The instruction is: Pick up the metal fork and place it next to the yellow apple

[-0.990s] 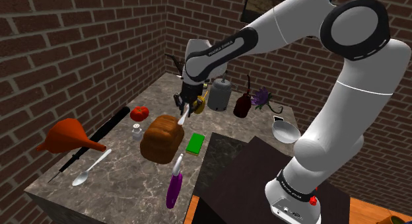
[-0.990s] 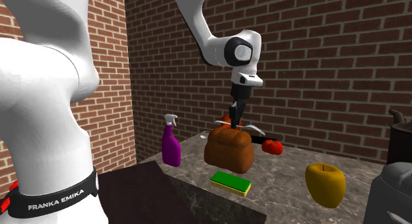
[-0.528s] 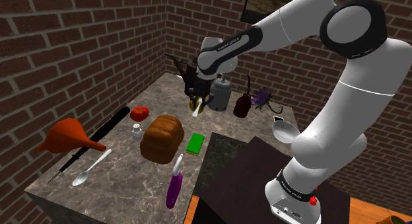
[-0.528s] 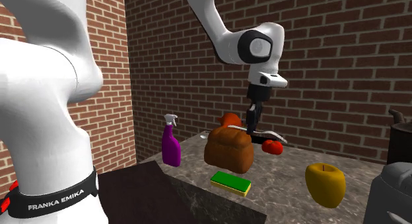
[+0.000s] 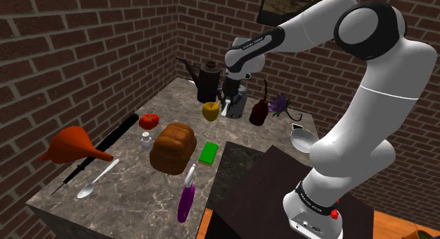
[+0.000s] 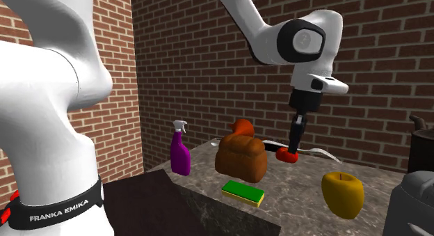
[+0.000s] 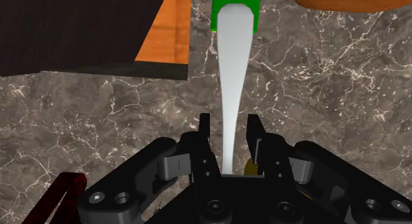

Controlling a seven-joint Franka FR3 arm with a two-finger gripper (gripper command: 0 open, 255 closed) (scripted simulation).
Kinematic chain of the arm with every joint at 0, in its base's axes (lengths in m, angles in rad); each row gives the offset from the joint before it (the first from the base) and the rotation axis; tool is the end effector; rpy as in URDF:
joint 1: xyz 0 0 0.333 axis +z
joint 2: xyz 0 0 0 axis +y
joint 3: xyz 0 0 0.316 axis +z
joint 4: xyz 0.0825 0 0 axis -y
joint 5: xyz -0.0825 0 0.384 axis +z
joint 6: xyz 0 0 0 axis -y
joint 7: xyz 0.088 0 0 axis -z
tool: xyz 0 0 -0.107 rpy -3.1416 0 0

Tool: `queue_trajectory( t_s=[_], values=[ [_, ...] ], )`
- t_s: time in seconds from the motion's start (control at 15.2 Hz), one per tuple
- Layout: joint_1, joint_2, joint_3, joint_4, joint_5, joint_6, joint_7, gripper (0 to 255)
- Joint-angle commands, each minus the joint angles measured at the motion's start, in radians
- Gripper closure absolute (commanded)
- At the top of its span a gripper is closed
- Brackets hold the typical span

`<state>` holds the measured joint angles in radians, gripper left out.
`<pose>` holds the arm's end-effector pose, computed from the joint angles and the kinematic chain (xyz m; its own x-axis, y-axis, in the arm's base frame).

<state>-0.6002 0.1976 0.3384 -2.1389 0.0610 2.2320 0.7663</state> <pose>0.5347 -0.1433 0.3107 0.4750 -0.8679 -0.1454 -0.8780 -0.4785 -0.0119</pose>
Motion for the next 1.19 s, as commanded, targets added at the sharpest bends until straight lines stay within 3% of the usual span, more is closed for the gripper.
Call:
queue_trajectory(
  t_s=[0.0, 0.59, 1.12],
  values=[
    [-0.024, 0.014, -0.019, 0.021, -0.007, -0.011, -0.040, 255],
    [-0.132, 0.139, -0.105, 0.213, -0.048, -0.095, -0.210, 255],
    [-0.126, 0.204, -0.111, 0.189, -0.063, -0.007, -0.207, 255]
  ],
)
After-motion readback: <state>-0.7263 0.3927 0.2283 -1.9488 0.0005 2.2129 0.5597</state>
